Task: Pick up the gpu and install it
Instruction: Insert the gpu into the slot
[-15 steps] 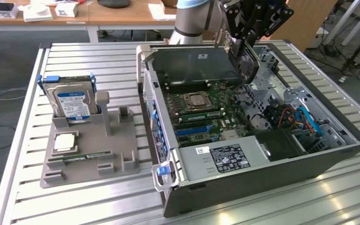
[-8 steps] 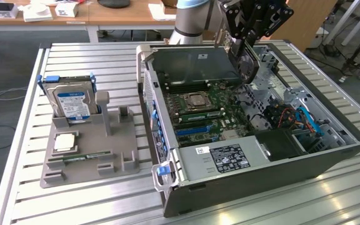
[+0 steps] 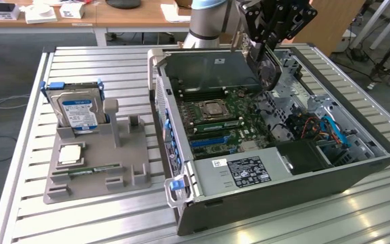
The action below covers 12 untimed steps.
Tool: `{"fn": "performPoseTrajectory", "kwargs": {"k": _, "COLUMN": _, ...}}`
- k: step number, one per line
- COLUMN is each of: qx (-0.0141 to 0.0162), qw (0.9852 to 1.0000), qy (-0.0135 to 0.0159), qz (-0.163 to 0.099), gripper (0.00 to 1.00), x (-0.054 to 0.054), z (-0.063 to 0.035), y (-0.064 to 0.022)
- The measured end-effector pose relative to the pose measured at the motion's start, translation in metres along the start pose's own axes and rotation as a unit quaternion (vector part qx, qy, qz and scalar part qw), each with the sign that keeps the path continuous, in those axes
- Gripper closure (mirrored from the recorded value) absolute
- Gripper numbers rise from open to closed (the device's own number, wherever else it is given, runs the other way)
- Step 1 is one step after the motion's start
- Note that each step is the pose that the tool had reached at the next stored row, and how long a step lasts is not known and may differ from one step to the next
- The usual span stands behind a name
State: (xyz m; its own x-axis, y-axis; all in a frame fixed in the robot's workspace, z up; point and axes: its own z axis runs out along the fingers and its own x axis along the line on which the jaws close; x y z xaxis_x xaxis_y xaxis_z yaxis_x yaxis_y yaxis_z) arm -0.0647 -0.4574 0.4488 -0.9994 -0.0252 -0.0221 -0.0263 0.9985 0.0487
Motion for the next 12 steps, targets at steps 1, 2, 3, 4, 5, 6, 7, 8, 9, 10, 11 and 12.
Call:
{"fn": "performPoseTrajectory", "kwargs": {"k": 1, "qx": -0.0001, "qw": 1.0, "qy": 0.0003, "qz": -0.005, "gripper": 0.73, "x": 0.0, "z": 0.0, "y": 0.0}}
{"fn": "performPoseTrajectory", "kwargs": {"k": 2, "qx": -0.0002, "qw": 0.9999, "qy": 0.0005, "qz": -0.011, "gripper": 0.73, "x": 0.0, "z": 0.0, "y": 0.0}}
{"fn": "performPoseTrajectory", "kwargs": {"k": 3, "qx": -0.0004, "qw": 0.9999, "qy": 0.0008, "qz": -0.016, "gripper": 0.73, "x": 0.0, "z": 0.0001, "y": 0.0}}
{"fn": "performPoseTrajectory", "kwargs": {"k": 4, "qx": -0.0005, "qw": 0.9998, "qy": 0.001, "qz": -0.021, "gripper": 0.73, "x": 0.0, "z": 0.0001, "y": 0.0}}
{"fn": "performPoseTrajectory", "kwargs": {"k": 5, "qx": -0.0006, "qw": 0.9997, "qy": 0.0012, "qz": -0.025, "gripper": 0.73, "x": 0.0, "z": 0.0001, "y": 0.0}}
{"fn": "performPoseTrajectory", "kwargs": {"k": 6, "qx": -0.0007, "qw": 0.9995, "qy": 0.0015, "qz": -0.031, "gripper": 0.73, "x": 0.0, "z": 0.0002, "y": 0.0}}
{"fn": "performPoseTrajectory", "kwargs": {"k": 7, "qx": -0.0008, "qw": 0.9994, "qy": 0.0018, "qz": -0.036, "gripper": 0.73, "x": 0.0, "z": 0.0002, "y": 0.0}}
{"fn": "performPoseTrajectory", "kwargs": {"k": 8, "qx": -0.0009, "qw": 0.9991, "qy": 0.002, "qz": -0.042, "gripper": 0.73, "x": 0.0, "z": 0.0003, "y": 0.0}}
{"fn": "performPoseTrajectory", "kwargs": {"k": 9, "qx": -0.0011, "qw": 0.9988, "qy": 0.0023, "qz": -0.048, "gripper": 0.73, "x": 0.0, "z": 0.0003, "y": 0.0}}
{"fn": "performPoseTrajectory", "kwargs": {"k": 10, "qx": -0.0012, "qw": 0.9985, "qy": 0.0027, "qz": -0.055, "gripper": 0.73, "x": 0.0, "z": 0.0004, "y": 0.0}}
{"fn": "performPoseTrajectory", "kwargs": {"k": 11, "qx": -0.0014, "qw": 0.9981, "qy": 0.003, "qz": -0.062, "gripper": 0.73, "x": 0.0, "z": 0.0004, "y": 0.0}}
{"fn": "performPoseTrajectory", "kwargs": {"k": 12, "qx": -0.0015, "qw": 0.9977, "qy": 0.0034, "qz": -0.068, "gripper": 0.73, "x": 0.0, "z": 0.0004, "y": 0.0}}
